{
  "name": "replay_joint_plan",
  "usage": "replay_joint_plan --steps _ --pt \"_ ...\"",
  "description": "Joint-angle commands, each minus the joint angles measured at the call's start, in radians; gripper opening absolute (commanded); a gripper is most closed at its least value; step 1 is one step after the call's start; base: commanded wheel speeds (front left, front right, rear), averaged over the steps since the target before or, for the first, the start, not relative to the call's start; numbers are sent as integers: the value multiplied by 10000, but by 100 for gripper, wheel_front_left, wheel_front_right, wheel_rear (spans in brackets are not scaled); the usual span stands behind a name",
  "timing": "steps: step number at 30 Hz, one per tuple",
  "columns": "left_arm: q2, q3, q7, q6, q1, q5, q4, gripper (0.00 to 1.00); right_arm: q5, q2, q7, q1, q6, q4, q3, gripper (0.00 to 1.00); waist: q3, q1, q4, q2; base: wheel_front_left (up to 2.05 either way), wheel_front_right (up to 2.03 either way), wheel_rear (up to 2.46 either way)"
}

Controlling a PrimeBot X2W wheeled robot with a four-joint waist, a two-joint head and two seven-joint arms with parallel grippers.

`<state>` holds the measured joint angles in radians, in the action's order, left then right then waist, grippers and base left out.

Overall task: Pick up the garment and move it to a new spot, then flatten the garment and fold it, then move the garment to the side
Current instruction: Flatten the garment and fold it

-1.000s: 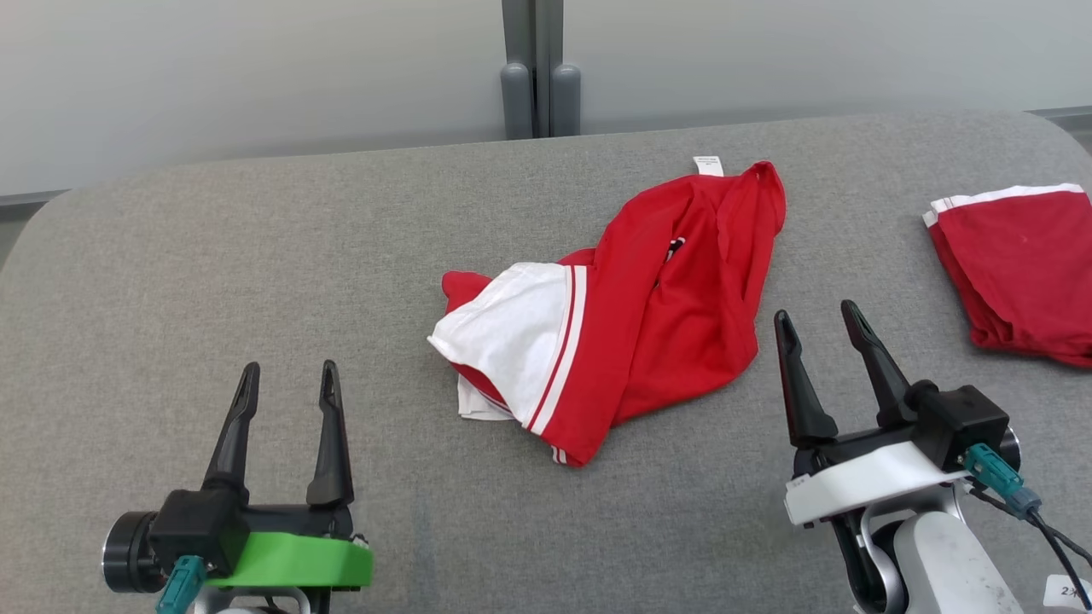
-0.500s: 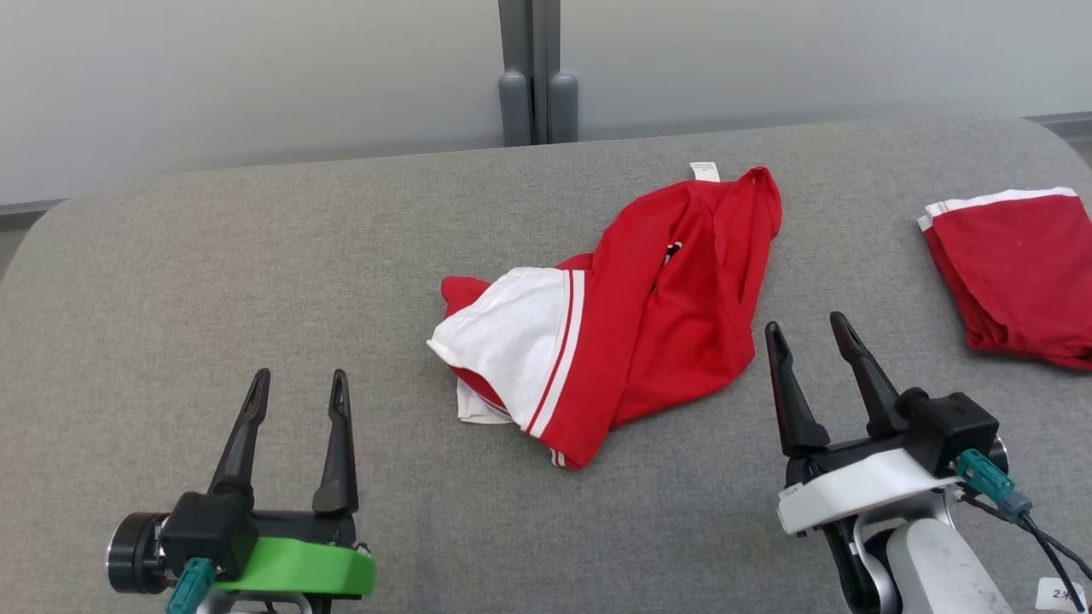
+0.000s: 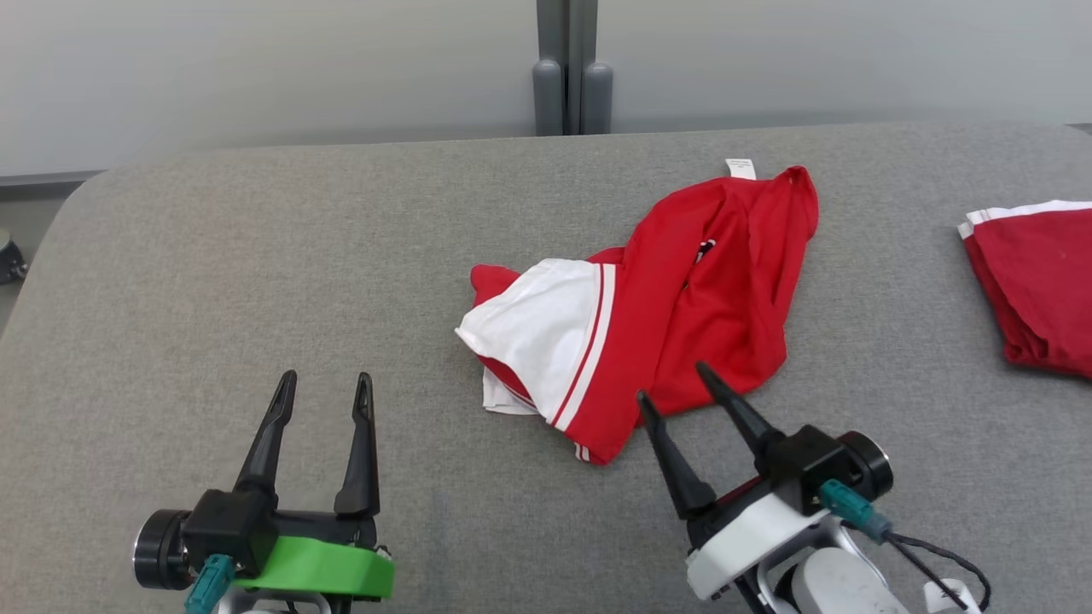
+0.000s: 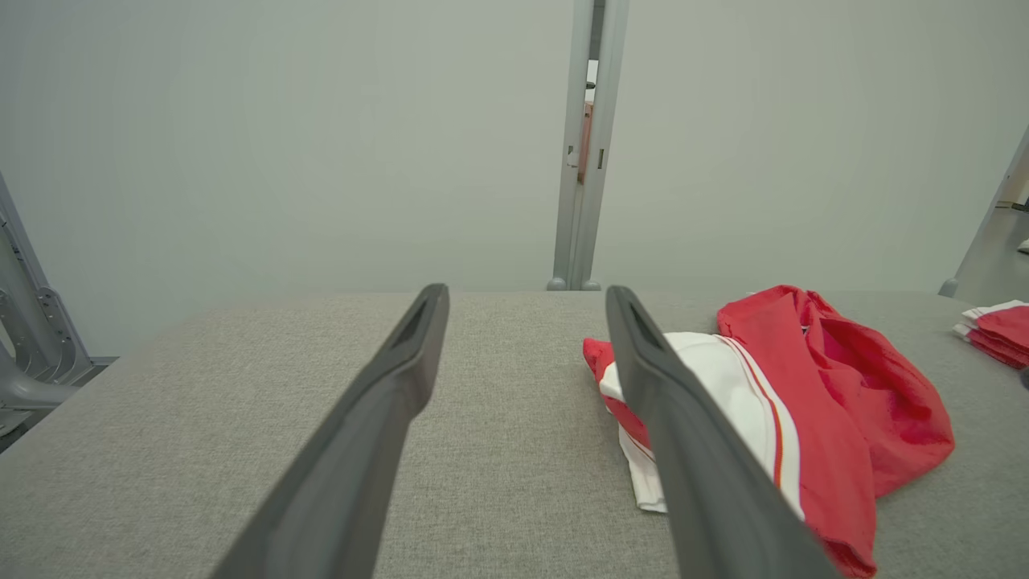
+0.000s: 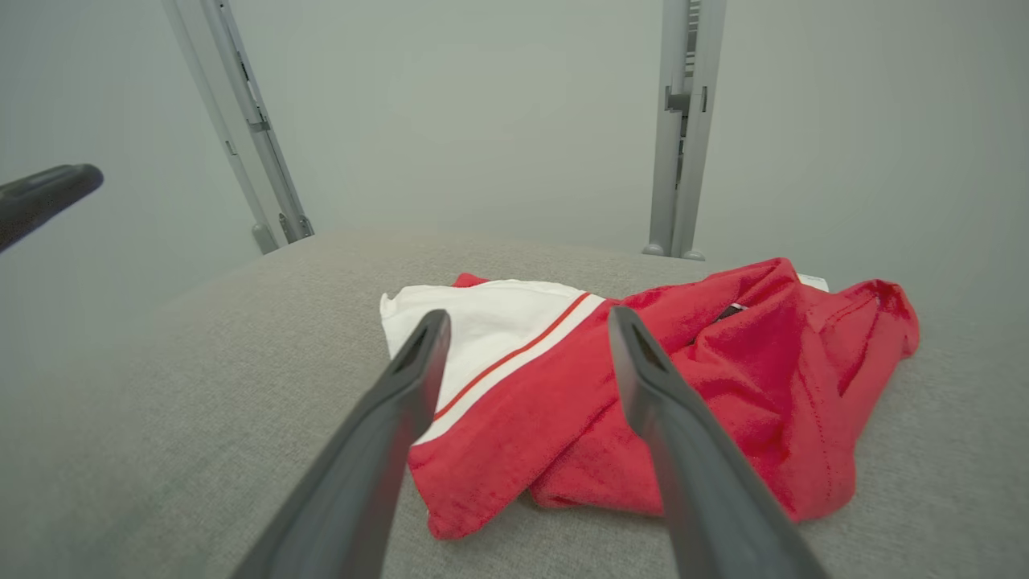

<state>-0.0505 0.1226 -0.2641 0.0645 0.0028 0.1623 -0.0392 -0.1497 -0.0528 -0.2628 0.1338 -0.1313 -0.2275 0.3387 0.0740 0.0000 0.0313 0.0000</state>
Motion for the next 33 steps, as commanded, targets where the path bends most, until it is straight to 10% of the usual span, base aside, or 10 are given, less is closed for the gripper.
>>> replay_joint_plan --steps 1,22,23,24,33 --pt "-8 21 -2 -51 -222 50 -43 100 213 -96 -28 193 14 -214 304 100 249 0 347 0 0 0 0" --pt "-8 834 -3 -106 -662 816 -258 100 2067 -89 -28 1362 14 -3401 64 100 1002 0 2328 0 0 0 0" --pt "-8 862 -3 -115 -667 822 -247 100 2108 -74 -28 1373 14 -3472 5 96 1002 0 2357 0 0 0 0" --pt "-8 900 -3 -132 -677 828 -231 100 2182 -72 -27 1402 14 -3527 -86 0 996 0 2384 0 0 0 0" --pt "-8 918 -3 -150 -496 979 -239 100 1801 -11 -28 1406 14 -2564 -538 0 754 0 2290 0 0 0 0"
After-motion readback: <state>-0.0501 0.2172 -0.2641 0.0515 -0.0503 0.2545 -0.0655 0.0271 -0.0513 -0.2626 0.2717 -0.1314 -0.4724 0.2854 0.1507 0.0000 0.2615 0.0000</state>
